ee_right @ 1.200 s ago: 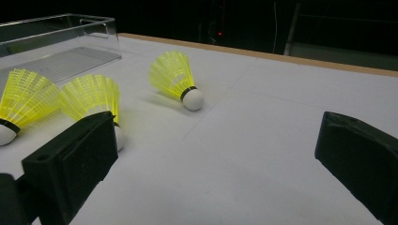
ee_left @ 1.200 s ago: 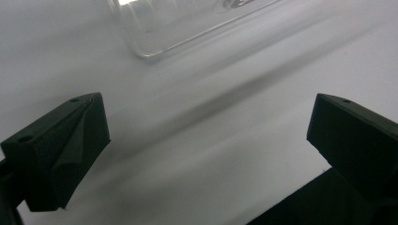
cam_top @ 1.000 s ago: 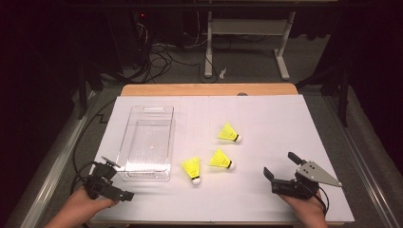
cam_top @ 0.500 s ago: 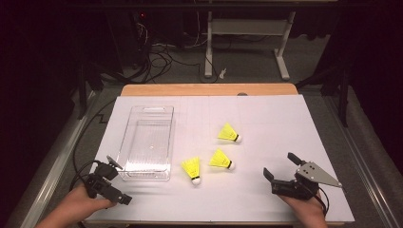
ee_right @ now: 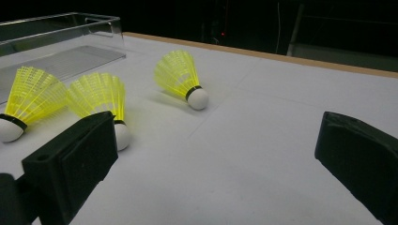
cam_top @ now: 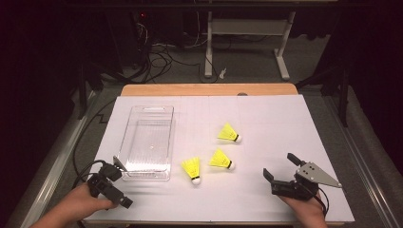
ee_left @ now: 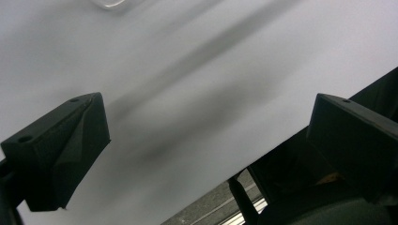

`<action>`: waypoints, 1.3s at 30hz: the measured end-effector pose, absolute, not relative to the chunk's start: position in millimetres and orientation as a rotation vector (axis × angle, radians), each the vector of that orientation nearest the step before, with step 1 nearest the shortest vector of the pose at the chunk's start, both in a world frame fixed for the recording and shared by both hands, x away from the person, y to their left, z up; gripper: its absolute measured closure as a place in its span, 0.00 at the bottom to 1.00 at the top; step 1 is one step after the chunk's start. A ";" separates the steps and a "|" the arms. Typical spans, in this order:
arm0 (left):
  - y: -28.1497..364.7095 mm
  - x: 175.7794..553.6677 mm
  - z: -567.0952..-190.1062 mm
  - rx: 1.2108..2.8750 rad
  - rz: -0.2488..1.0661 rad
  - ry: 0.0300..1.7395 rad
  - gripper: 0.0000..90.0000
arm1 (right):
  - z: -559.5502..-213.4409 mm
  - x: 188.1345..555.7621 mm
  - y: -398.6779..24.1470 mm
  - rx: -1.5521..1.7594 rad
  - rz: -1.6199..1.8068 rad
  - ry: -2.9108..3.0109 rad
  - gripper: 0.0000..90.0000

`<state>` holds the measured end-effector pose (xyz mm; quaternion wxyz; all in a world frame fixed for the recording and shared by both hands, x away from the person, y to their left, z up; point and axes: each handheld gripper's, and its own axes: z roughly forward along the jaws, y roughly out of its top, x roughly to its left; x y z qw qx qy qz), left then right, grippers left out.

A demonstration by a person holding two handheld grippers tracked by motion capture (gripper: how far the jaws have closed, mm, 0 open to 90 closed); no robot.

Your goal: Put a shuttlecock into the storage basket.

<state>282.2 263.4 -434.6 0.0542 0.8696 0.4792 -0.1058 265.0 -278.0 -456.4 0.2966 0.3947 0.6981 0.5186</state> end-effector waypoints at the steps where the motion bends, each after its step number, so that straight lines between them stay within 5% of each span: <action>1: 263.1 282.1 -435.2 2.641 -0.325 1.456 0.01 | -456.5 265.0 -278.3 1.053 1.379 1.855 0.00; 39: 212.3 278.2 -433.8 2.721 -0.403 1.301 0.01 | -455.8 265.5 -278.0 1.052 1.384 1.858 0.00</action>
